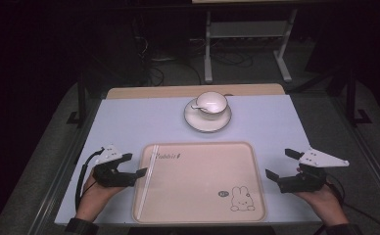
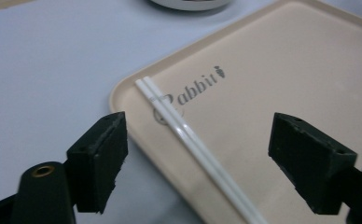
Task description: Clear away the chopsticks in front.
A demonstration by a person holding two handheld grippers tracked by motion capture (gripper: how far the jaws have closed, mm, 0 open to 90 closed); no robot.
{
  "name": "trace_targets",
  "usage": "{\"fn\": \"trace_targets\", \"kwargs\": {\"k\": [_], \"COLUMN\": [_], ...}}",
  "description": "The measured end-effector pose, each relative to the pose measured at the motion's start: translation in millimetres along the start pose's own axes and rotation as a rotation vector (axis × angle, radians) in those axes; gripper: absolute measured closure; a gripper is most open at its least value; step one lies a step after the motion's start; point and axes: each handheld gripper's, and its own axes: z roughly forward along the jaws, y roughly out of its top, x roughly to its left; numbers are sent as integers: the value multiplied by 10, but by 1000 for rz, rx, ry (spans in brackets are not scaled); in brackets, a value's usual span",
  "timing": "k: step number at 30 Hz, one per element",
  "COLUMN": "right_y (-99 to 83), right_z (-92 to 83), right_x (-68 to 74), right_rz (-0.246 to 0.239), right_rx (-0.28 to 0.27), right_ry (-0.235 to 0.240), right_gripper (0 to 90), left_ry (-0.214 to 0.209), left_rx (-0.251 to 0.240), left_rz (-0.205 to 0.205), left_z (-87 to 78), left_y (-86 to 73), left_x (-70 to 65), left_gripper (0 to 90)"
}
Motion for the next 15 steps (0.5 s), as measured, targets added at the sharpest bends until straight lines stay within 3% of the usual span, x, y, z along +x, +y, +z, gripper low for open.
{"fn": "trace_targets", "kwargs": {"k": [6,15], "right_y": [17,29], "right_z": [9,46], "right_x": [23,26], "right_rz": [-3,-13], "right_rx": [-4,0], "right_ry": [11,21], "right_gripper": [0,0], "left_ry": [17,17], "left_rx": [-31,-20], "left_rz": [-20,-10], "left_z": [-102,-92], "left_y": [-162,-180], "left_x": [37,21], "left_gripper": [168,167]}}
